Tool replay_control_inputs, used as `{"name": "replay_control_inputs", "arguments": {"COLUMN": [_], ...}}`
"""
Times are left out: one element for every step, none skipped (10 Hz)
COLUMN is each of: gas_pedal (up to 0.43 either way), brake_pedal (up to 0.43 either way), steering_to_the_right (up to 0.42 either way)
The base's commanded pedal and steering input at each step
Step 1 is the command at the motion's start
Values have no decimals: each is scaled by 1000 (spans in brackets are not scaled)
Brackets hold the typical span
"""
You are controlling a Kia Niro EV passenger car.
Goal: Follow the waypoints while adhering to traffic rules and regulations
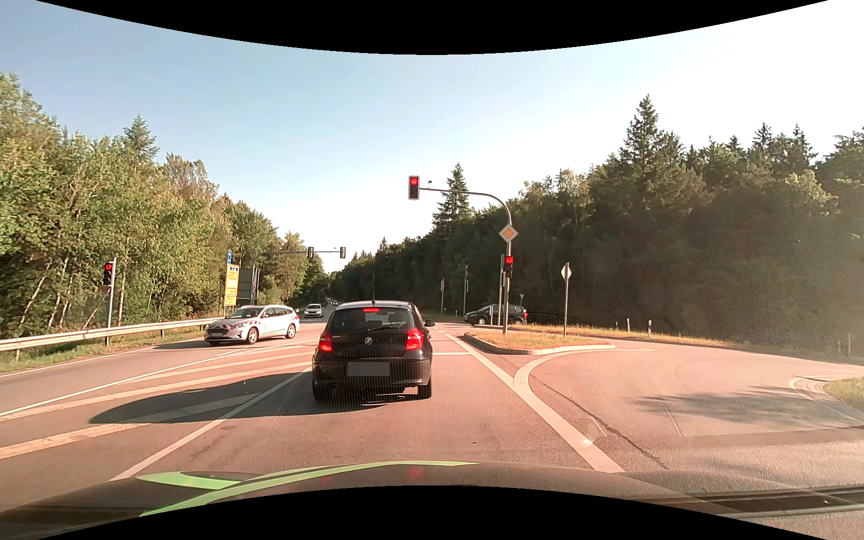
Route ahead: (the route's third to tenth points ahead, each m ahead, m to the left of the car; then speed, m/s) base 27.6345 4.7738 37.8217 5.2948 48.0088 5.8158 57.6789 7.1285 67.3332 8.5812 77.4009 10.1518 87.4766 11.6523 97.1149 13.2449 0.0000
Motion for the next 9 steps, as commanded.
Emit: {"name": "replay_control_inputs", "arguments": {"gas_pedal": [0, 0, 0, 0, 0, 0, 0, 0, 0], "brake_pedal": [372, 372, 372, 372, 372, 372, 372, 372, 372], "steering_to_the_right": [-8, -8, -8, -8, -8, -8, -8, -8, -8]}}
